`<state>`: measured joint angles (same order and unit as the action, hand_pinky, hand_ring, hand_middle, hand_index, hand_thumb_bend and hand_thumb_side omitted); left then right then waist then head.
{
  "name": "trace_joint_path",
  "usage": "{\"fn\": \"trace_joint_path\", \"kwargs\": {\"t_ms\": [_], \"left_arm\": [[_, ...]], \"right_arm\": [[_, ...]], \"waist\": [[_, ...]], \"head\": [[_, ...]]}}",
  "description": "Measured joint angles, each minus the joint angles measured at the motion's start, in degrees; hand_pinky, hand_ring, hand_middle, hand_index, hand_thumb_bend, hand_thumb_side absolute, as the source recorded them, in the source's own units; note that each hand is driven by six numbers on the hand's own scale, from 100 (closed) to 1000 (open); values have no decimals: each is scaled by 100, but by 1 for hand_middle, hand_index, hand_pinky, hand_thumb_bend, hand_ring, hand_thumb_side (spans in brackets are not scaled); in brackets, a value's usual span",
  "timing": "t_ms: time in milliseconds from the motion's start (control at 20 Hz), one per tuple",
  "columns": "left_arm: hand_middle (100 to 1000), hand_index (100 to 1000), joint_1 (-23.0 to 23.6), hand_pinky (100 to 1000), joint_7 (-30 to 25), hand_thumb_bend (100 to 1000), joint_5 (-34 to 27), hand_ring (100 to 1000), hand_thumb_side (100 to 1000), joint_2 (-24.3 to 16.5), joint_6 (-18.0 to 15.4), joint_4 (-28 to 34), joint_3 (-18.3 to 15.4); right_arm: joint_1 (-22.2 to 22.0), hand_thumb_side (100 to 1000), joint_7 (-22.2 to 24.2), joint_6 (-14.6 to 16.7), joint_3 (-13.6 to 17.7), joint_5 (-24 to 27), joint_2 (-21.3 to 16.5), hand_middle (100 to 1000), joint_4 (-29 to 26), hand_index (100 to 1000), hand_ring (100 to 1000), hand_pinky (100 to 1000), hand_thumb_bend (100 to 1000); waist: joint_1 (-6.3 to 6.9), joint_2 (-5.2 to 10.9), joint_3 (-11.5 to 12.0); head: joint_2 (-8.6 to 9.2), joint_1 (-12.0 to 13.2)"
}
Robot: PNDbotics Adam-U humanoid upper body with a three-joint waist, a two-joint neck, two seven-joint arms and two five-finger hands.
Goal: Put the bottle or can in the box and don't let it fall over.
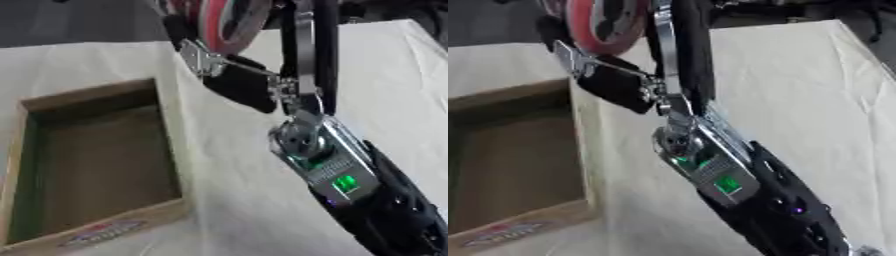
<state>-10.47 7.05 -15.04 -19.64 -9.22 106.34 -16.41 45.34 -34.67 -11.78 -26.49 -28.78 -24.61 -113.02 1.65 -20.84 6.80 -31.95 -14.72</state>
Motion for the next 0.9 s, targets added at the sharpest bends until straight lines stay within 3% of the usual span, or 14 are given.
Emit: {"fn": "trace_joint_path", "kwargs": {"t_ms": [600, 900], "left_arm": [[796, 641, -22, 897, 110, 1000, 0, 846, 325, 0, 5, 37, -1], [796, 641, -39, 897, 131, 1000, 0, 845, 322, 0, 0, 53, -1]], "right_arm": [[-9, 100, 522, -157, -532, 569, 75, 629, -6, 571, 678, 336, 421], [-59, 100, 712, -423, -693, 1220, 118, 659, 254, 578, 683, 310, 439]], "waist": [[-6, 2, 31], [-4, 3, 31]], "head": [[-10, 48], [-10, 97]]}}
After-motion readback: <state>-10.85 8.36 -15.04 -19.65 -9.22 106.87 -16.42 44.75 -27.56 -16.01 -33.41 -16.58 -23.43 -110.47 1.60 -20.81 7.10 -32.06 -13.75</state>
